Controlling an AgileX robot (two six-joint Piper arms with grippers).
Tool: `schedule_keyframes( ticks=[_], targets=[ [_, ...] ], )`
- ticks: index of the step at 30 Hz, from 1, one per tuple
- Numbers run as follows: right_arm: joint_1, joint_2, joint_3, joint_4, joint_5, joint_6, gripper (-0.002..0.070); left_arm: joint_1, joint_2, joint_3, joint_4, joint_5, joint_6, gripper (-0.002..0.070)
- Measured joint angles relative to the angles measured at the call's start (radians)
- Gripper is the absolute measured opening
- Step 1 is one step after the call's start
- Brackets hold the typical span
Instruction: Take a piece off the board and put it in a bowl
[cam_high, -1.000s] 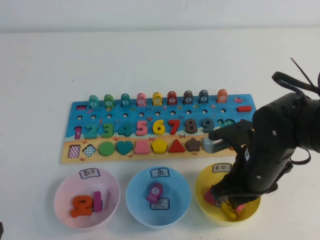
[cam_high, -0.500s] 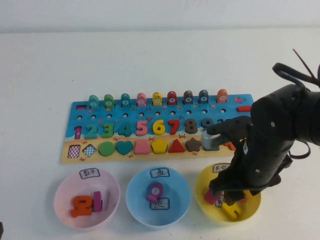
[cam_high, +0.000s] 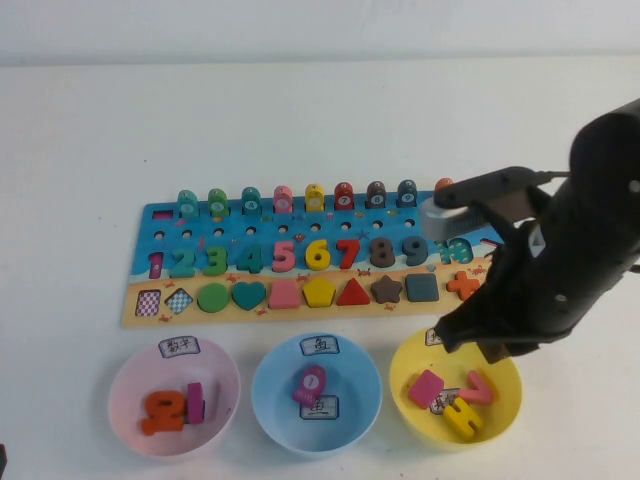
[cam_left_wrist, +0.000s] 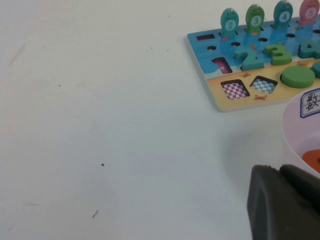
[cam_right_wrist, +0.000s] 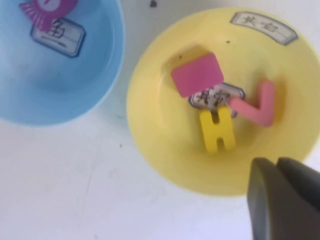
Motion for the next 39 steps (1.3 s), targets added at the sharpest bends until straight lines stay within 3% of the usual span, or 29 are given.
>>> schedule_keyframes(
  ticks=[15,22,29,33,39],
  targets=[
    [0.0,-0.493,0.366,0.056,-0.047,-0.004,-0.0015,0.0,0.0,0.0,0.0,0.0,0.0,-0.0003],
    [0.0,-0.541,0.394,0.068,0.009,-0.004,-0.0015,0.0,0.0,0.0,0.0,0.0,0.0,-0.0003],
    [-0.004,-0.56,0.425,-0.005,-0.104,-0.006,-0.0016,0.0,0.0,0.0,0.0,0.0,0.0,-0.0003],
    [-0.095,-0.643,0.544,-0.036,-0.279,-0.007,-0.0016,0.0,0.0,0.0,0.0,0.0,0.0,-0.0003],
    [-0.329,-0.807,0.818,-0.044,-0.615,-0.007,-0.0017,0.0,0.0,0.0,0.0,0.0,0.0,-0.0003]
  ],
)
